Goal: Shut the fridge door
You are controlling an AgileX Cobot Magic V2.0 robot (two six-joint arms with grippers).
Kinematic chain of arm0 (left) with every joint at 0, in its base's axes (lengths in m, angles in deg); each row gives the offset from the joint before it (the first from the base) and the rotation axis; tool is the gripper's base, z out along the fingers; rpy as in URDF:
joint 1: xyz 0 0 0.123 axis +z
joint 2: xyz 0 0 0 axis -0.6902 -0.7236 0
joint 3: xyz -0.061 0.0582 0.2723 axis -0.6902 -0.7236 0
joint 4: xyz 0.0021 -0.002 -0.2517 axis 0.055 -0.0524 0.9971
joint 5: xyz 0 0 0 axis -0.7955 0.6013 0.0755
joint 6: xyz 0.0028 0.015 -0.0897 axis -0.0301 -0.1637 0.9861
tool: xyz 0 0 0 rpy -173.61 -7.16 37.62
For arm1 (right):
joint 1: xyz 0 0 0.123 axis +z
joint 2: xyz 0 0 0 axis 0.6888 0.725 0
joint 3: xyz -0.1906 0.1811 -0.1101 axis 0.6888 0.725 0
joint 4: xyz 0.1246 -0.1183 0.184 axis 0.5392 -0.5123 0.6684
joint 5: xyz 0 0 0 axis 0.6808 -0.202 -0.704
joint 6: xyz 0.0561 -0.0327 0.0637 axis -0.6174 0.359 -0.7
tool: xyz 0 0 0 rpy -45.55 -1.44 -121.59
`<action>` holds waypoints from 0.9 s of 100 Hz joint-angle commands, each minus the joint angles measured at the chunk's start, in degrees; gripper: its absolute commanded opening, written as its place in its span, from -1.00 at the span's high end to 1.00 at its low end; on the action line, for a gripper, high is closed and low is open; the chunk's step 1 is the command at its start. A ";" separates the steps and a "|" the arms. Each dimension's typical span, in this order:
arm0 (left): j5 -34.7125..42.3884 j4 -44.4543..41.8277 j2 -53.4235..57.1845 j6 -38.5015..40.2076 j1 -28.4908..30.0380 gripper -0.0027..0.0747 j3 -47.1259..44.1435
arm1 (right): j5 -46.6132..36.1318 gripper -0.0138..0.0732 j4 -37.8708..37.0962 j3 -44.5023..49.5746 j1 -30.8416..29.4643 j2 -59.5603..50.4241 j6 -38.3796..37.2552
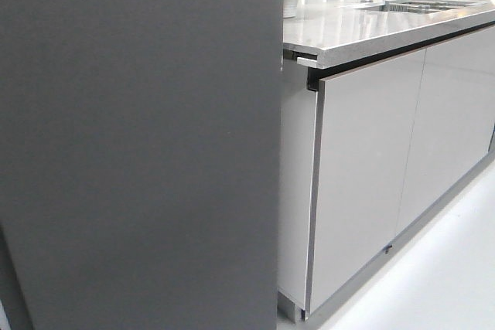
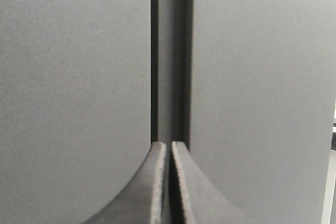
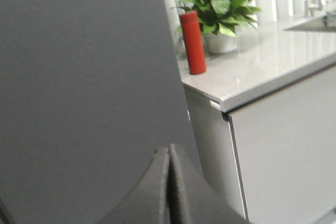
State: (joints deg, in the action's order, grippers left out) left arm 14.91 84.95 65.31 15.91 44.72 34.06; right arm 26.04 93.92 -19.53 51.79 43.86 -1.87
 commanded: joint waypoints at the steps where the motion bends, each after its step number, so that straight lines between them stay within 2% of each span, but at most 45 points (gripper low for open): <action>1: 4.44 0.23 0.46 0.11 0.01 0.98 -2.01 | -7.51 0.85 2.17 3.62 -0.82 -1.77 0.07; 28: 4.44 0.23 0.46 0.11 0.01 0.98 -2.01 | -16.73 0.85 1.77 17.92 -0.82 -7.19 0.07; 62: 4.44 0.23 0.46 0.11 0.01 0.98 -2.01 | -23.05 0.85 -3.14 28.22 -1.77 -12.38 0.25; 78: 4.44 0.23 0.46 0.11 0.01 0.98 -2.01 | -19.03 0.85 -4.33 28.08 -5.79 -15.27 1.70; 90: 4.44 0.23 0.46 0.11 0.01 0.98 -2.01 | -18.64 0.85 -6.24 28.08 -5.13 -15.15 1.70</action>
State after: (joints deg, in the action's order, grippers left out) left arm 14.91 84.95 65.31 15.91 44.72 34.06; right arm 10.62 89.75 7.51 46.56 29.99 -0.92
